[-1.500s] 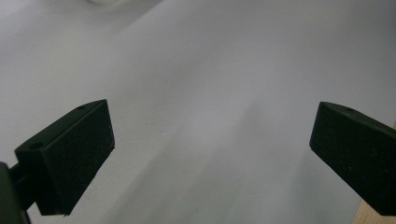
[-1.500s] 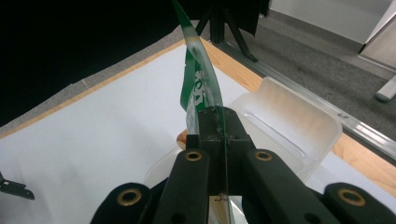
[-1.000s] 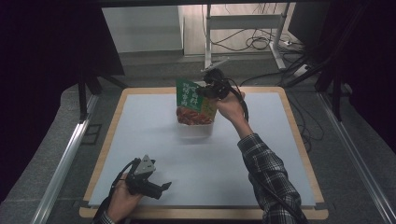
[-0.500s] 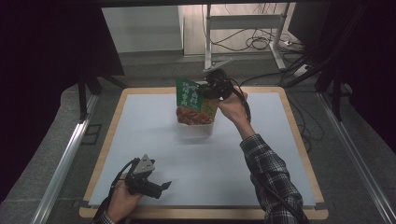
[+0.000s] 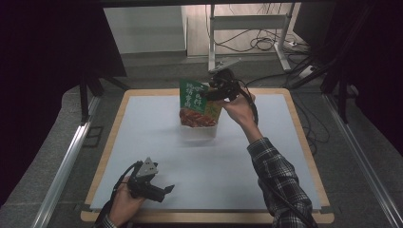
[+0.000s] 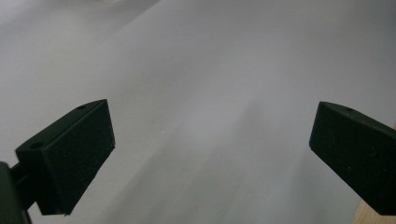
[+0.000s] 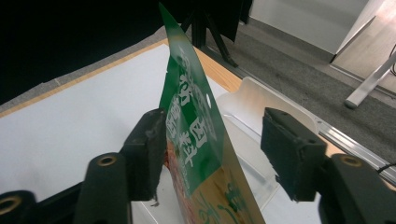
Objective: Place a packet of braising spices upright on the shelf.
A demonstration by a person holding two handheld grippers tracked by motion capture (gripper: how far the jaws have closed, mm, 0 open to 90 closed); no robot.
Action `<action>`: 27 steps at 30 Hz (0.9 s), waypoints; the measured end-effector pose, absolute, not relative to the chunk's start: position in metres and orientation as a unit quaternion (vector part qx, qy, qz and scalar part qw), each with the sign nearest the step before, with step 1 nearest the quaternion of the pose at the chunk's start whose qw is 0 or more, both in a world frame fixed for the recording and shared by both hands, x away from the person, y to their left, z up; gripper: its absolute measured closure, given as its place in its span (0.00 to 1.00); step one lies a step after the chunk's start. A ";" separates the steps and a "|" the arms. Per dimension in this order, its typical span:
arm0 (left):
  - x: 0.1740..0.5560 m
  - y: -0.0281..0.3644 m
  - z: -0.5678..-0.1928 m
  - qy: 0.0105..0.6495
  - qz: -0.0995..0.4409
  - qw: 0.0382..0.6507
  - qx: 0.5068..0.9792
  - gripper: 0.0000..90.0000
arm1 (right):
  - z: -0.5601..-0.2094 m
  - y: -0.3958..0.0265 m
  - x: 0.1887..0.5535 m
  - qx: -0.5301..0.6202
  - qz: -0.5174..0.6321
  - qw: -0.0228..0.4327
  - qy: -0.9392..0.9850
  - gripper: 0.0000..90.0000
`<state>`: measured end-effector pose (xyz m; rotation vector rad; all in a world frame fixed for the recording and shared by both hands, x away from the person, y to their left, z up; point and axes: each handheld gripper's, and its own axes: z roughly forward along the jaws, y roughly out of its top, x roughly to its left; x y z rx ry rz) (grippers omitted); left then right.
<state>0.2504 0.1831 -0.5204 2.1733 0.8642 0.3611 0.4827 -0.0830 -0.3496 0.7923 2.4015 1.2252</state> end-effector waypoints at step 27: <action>0.250 0.182 -0.521 0.335 0.140 0.372 0.854 0.00 | -0.349 -0.105 0.470 0.278 0.455 0.161 0.830 0.09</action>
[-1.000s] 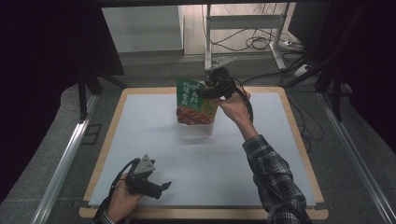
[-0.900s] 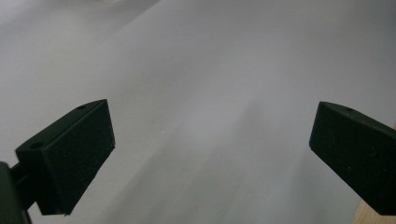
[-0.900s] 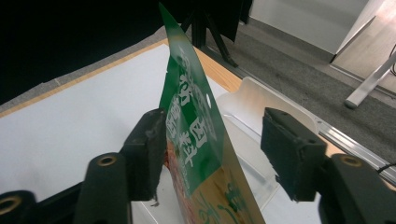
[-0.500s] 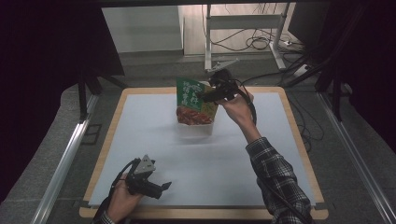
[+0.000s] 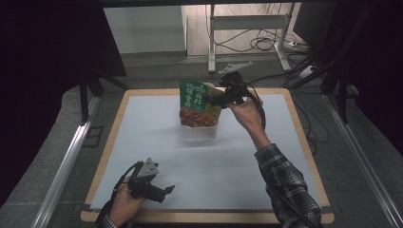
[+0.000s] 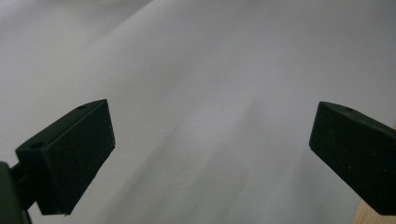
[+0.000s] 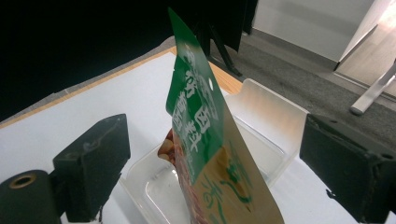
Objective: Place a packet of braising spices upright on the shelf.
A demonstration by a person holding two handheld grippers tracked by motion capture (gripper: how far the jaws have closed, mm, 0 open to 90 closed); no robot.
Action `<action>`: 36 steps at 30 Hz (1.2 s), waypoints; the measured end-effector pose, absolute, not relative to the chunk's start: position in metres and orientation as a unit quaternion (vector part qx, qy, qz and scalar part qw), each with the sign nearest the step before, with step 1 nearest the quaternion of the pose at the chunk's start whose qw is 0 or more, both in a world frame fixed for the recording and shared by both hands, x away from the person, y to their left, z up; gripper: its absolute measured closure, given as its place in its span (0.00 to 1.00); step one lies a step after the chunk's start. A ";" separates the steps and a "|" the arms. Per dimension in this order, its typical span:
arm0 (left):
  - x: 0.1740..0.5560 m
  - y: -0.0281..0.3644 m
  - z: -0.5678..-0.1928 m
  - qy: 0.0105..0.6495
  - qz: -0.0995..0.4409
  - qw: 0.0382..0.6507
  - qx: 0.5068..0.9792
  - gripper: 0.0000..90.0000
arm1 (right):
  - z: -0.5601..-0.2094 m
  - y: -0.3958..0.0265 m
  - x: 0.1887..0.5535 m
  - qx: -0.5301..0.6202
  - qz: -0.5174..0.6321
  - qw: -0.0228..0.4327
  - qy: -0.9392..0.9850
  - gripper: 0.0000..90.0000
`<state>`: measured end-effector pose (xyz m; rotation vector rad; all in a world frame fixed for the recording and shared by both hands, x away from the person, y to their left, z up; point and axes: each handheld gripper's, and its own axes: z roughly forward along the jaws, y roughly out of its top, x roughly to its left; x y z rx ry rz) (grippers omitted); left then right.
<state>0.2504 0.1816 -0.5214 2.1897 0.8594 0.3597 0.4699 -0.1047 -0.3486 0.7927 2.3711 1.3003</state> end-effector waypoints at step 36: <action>0.250 0.181 -0.521 0.334 0.143 0.370 0.855 0.00 | -0.362 -0.136 0.441 0.264 0.464 0.164 0.829 0.00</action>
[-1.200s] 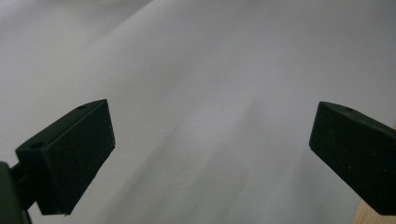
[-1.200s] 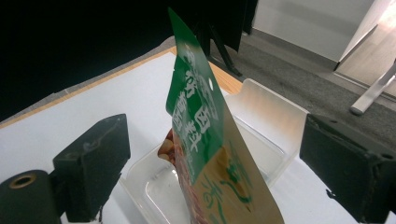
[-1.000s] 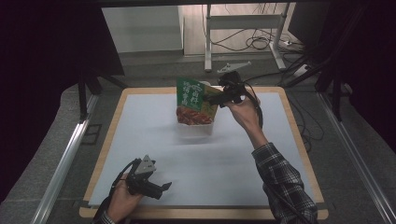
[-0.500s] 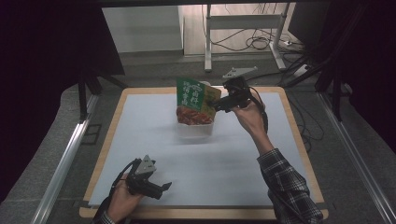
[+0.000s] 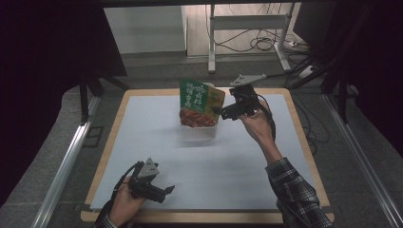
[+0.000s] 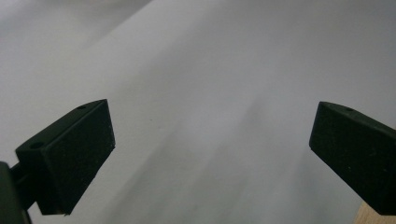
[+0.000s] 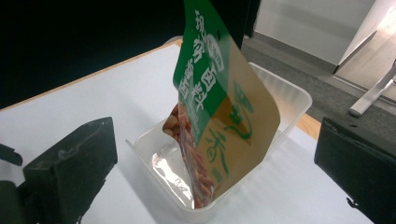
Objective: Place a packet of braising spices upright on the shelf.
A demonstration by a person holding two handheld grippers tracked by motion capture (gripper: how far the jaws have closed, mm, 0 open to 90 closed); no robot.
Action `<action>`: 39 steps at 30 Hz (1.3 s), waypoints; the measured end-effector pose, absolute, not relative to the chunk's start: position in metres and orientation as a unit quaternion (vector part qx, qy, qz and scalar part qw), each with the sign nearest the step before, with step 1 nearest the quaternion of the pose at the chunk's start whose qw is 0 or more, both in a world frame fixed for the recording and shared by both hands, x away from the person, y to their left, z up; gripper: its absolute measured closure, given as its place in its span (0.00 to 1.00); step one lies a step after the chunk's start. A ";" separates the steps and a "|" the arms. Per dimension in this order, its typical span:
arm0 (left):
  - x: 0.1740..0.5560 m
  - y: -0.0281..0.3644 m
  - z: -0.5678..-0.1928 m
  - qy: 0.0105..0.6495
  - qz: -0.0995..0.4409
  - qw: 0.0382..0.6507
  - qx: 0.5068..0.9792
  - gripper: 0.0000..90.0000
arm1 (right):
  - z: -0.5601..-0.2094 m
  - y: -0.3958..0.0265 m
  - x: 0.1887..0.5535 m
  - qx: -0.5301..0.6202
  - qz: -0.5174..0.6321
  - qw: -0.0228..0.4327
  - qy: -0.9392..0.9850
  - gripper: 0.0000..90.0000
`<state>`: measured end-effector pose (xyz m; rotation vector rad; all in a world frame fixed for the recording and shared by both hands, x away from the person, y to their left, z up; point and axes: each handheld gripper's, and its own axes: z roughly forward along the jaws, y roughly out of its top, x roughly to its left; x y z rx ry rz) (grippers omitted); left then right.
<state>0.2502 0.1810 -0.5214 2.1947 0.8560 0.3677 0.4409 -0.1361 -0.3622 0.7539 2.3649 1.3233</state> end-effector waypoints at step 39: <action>0.250 0.180 -0.522 0.335 0.142 0.368 0.856 0.00 | -0.388 -0.171 0.407 0.263 0.471 0.162 0.826 0.00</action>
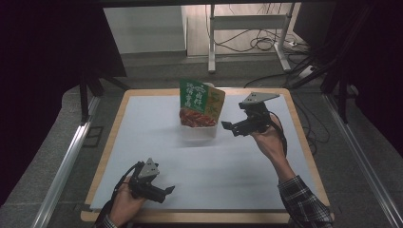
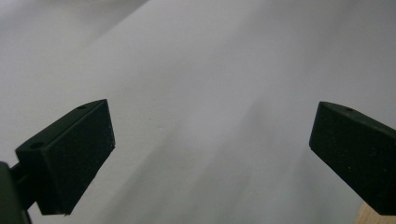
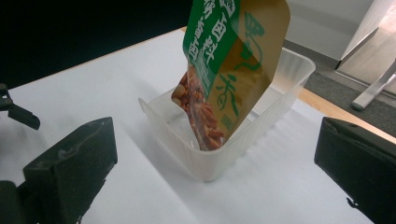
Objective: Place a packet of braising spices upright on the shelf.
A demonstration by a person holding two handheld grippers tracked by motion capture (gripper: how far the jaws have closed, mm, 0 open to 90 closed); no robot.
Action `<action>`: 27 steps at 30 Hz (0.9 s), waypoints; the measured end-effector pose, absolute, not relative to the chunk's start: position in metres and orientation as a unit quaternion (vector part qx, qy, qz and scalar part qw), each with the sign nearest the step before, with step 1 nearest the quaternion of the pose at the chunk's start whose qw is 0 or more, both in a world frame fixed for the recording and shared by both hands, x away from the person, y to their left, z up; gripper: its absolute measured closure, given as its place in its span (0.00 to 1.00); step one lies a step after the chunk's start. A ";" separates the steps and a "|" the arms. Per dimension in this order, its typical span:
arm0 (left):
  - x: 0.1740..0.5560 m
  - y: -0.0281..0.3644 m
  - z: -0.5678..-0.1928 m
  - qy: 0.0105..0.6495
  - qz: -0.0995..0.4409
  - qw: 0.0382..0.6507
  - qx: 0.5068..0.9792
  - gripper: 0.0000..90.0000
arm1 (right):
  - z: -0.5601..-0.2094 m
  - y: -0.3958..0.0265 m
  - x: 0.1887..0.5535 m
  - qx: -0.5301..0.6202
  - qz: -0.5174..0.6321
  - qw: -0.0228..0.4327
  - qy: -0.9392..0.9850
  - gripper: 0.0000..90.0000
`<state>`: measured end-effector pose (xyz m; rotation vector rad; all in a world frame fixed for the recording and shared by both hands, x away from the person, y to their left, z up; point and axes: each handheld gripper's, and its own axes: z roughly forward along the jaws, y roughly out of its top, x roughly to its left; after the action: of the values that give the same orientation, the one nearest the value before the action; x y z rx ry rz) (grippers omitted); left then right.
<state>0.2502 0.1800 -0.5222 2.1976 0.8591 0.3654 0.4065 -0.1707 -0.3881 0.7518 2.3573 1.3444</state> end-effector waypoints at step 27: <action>0.250 0.180 -0.522 0.335 0.144 0.367 0.856 0.00 | -0.413 -0.215 0.380 0.300 0.477 0.167 0.809 0.00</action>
<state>0.2502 0.1797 -0.5224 2.1992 0.8597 0.3696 0.3798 -0.2154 -0.4131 0.8534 2.3027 1.3588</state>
